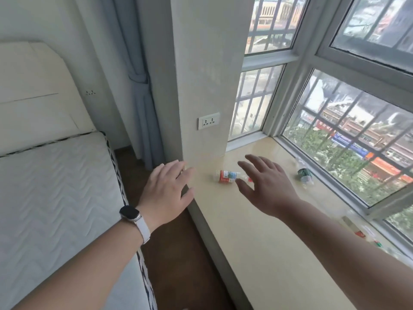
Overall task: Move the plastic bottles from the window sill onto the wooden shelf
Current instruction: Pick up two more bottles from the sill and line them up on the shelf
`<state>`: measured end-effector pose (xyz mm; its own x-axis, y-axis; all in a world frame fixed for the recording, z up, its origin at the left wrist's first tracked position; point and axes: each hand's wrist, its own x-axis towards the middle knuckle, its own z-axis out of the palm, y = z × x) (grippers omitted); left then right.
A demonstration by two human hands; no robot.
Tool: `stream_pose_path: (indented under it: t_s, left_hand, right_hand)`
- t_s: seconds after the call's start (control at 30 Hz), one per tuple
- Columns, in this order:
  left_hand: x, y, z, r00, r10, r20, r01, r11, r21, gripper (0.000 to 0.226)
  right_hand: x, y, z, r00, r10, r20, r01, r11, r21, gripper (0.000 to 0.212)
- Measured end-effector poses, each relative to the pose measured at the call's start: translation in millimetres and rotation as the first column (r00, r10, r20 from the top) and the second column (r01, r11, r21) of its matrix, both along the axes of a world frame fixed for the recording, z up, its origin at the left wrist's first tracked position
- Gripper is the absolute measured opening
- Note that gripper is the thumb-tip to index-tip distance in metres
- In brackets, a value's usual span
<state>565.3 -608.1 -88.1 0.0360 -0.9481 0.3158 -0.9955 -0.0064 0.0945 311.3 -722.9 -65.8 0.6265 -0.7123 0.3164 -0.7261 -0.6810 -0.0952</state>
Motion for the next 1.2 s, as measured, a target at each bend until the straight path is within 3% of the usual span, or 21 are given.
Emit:
stream_pose_path:
  t_s: [0.27, 0.63, 0.93, 1.1, 1.2]
  left_hand:
    - [22.6, -52.5, -13.6, 0.994, -0.110, -0.005, 0.110, 0.993, 0.044, 0.046]
    - [12.1, -165.0, -36.8, 0.978, -0.210, -0.002, 0.208, 0.969, 0.131, 0.045]
    - [-5.2, -270.9, -52.3, 0.916, -0.382, 0.124, 0.352, 0.912, 0.211, 0.047]
    - [-26.0, -309.8, -67.9, 0.899, -0.432, 0.070, 0.416, 0.894, 0.166, 0.045]
    - [-30.1, -330.7, -86.5, 0.894, -0.446, 0.031, 0.430, 0.877, 0.217, 0.045]
  right_hand:
    - [20.4, -27.4, -17.2, 0.995, -0.067, -0.074, 0.070, 0.997, 0.039, 0.049]
    - [24.8, -110.5, -61.4, 0.990, -0.133, -0.039, 0.137, 0.975, 0.175, 0.050]
    - [3.8, -197.9, -87.7, 0.975, -0.220, -0.013, 0.215, 0.935, 0.281, 0.054]
    - [-22.9, -223.9, -88.3, 0.960, -0.273, -0.063, 0.279, 0.916, 0.288, 0.054]
    - [-32.3, -237.7, -93.4, 0.950, -0.297, -0.094, 0.311, 0.904, 0.292, 0.052]
